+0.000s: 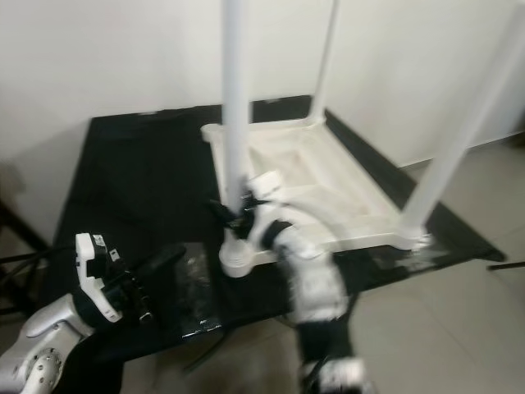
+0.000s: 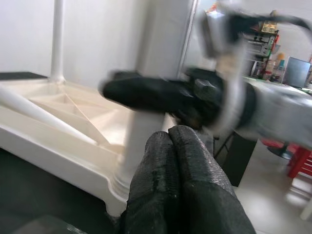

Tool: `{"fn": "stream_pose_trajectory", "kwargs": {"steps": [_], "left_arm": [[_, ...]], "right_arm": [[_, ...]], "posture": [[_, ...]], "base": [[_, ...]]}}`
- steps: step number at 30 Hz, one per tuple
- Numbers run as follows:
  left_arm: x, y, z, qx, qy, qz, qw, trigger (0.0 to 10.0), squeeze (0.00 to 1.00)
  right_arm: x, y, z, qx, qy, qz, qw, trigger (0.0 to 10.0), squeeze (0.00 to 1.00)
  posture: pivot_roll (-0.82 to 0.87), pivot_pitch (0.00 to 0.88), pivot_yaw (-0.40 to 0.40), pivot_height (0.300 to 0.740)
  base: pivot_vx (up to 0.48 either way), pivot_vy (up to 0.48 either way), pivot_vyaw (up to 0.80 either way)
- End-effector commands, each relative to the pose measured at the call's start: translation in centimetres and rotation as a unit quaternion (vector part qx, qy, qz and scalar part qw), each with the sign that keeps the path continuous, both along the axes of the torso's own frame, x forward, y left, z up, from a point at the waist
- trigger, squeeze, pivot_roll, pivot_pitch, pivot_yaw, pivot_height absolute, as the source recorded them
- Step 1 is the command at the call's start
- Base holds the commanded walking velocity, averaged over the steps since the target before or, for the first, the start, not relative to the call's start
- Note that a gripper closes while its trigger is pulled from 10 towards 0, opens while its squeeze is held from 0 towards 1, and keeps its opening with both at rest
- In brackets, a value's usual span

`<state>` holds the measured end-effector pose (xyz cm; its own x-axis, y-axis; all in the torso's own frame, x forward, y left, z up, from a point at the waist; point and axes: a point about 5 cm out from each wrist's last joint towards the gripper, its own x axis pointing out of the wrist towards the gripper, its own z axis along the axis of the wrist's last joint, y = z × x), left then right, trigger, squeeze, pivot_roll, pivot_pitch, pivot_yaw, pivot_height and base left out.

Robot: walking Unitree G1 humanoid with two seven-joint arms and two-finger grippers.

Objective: Building children table

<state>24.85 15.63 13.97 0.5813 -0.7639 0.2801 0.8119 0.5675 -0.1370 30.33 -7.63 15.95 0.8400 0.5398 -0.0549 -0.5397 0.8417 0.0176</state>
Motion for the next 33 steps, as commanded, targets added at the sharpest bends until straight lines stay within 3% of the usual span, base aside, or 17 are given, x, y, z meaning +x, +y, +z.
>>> {"fn": "stream_pose_trajectory", "kwargs": {"steps": [1,3,6,7,8,9,10,11,18,20,21,27,30,33], "left_arm": [[0.1,0.1,-0.3,0.0,0.003,0.0,1.0,10.0,0.0],[0.2,0.1,-0.3,0.0,0.005,-0.002,1.0,10.0,0.0],[0.3,0.1,-0.4,0.004,0.006,-0.008,1.0,10.0,0.0],[0.3,0.1,-0.4,0.003,0.005,-0.003,1.0,10.0,0.0],[0.3,0.1,-0.4,0.002,0.003,0.001,1.0,10.0,0.0],[0.3,0.2,-0.4,0.0,0.003,0.004,1.0,10.0,0.0],[0.3,0.2,-0.4,0.0,0.002,0.006,1.0,10.0,0.0],[0.2,0.2,-0.5,0.001,0.002,0.006,1.0,10.0,0.0],[0.2,0.1,-0.5,0.003,0.003,-0.001,1.0,10.0,0.0],[0.3,0.1,-0.5,0.003,0.003,-0.002,1.0,10.0,0.0],[0.3,0.1,-0.5,0.001,0.003,-0.001,1.0,10.0,0.0],[0.3,0.0,-0.5,0.001,0.0,0.002,1.0,10.0,0.0],[0.2,0.0,-0.4,0.002,-0.001,0.003,1.0,10.0,0.0],[0.2,-0.1,-0.4,0.002,-0.001,0.003,1.0,10.0,0.0]], "right_arm": [[-0.3,0.2,-3.2,-0.03,0.088,0.005,0.996,0.0,0.0],[0.8,-0.9,-3.2,-0.033,0.088,-0.015,0.995,0.0,0.0],[0.8,-0.9,-3.6,-0.04,0.096,-0.009,0.995,0.0,0.0],[0.8,-0.9,-3.6,-0.044,0.095,-0.011,0.994,1.7,0.0],[0.8,-0.9,-3.5,-0.047,0.095,-0.013,0.994,1.7,0.0],[0.9,-1.0,-3.3,-0.045,0.093,-0.01,0.995,10.0,0.0],[0.8,-0.9,-3.1,-0.043,0.092,-0.016,0.995,10.0,0.0],[0.9,-1.0,-2.7,-0.035,0.089,-0.012,0.995,10.0,1.0],[1.9,-1.1,0.2,-0.014,0.05,0.036,0.998,10.0,1.0],[2.4,-1.0,1.7,-0.006,0.028,0.102,0.994,10.0,1.0],[2.7,-0.9,2.3,-0.018,0.013,0.136,0.99,10.0,0.0],[3.4,-0.4,2.5,-0.057,-0.001,0.224,0.973,10.0,0.0],[4.1,-0.5,2.9,-0.076,0.008,0.289,0.954,10.0,0.0],[4.5,-0.9,3.4,-0.064,0.016,0.326,0.943,10.0,0.0]], "posture": [[-0.03,0.0,0.022,0.74],[-0.02,0.0,0.011,0.74],[-0.02,0.0,0.005,0.74],[-0.02,0.0,0.008,0.74],[-0.02,0.0,0.008,0.74],[-0.01,0.0,0.008,0.74],[-0.01,0.0,0.008,0.74],[-0.01,0.0,0.006,0.74],[-0.01,0.0,0.012,0.74],[-0.01,0.0,0.01,0.74],[-0.01,0.0,0.012,0.74],[0.01,0.0,0.01,0.74],[0.01,0.0,0.008,0.74],[0.01,0.0,0.008,0.74]], "base": [[0.0,0.0,0.0],[0.0,0.0,0.0],[0.0,0.0,0.0],[0.0,0.0,0.0],[0.0,0.0,0.0],[0.0,0.0,0.0],[0.0,0.0,0.0],[0.0,0.0,0.0],[0.0,0.0,0.0],[0.0,0.0,0.0],[0.0,0.0,0.0],[0.0,0.0,0.0],[0.0,0.0,0.0],[0.0,0.0,0.0]]}}
